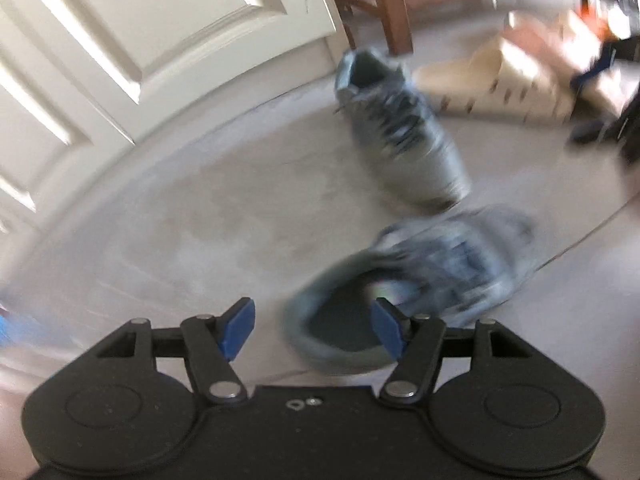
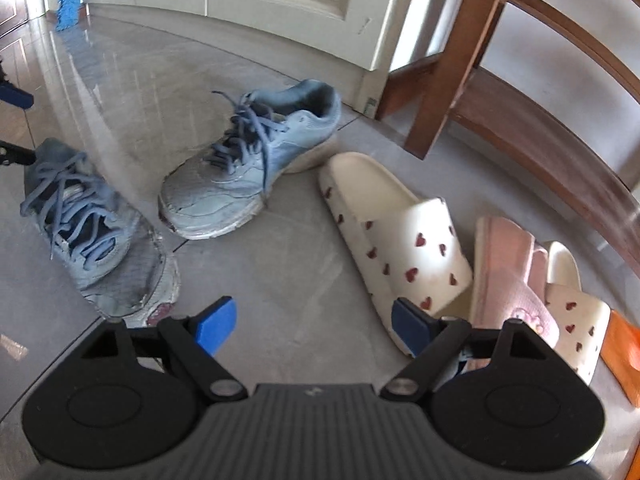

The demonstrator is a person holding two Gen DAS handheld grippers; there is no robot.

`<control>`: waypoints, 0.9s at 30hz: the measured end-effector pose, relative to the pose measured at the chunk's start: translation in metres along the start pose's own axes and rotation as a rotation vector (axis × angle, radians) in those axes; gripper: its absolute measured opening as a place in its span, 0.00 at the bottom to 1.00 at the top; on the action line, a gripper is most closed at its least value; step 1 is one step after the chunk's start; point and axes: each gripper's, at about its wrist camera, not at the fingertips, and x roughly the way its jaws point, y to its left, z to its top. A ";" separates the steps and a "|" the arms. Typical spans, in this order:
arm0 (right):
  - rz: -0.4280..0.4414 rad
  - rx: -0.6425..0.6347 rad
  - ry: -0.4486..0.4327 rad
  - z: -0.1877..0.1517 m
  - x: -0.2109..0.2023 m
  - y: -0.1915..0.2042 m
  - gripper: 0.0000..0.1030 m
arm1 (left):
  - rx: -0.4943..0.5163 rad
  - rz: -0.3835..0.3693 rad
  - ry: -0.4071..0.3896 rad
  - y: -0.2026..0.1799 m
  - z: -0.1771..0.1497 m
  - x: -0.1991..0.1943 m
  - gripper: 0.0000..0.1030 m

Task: Organize scattered shoes
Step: 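Reach the left gripper to the grey-blue sneaker's heel opening, then close the left gripper on the sneaker heel and lift it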

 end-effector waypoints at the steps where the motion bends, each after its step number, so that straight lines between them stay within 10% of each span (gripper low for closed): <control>1: 0.004 -0.005 0.000 0.001 0.001 0.001 0.84 | -0.057 -0.077 -0.003 0.000 0.001 0.001 0.63; 4: 0.018 -0.033 -0.018 0.002 0.001 0.004 0.84 | -0.188 -0.241 0.008 -0.008 0.004 0.009 0.63; 12: 0.095 -0.102 -0.079 -0.001 -0.010 0.005 0.84 | -0.306 -0.133 0.102 -0.033 -0.003 0.054 0.51; 27: 0.159 -0.133 -0.021 -0.001 -0.002 0.008 0.84 | 0.093 0.012 0.135 0.000 -0.043 0.039 0.73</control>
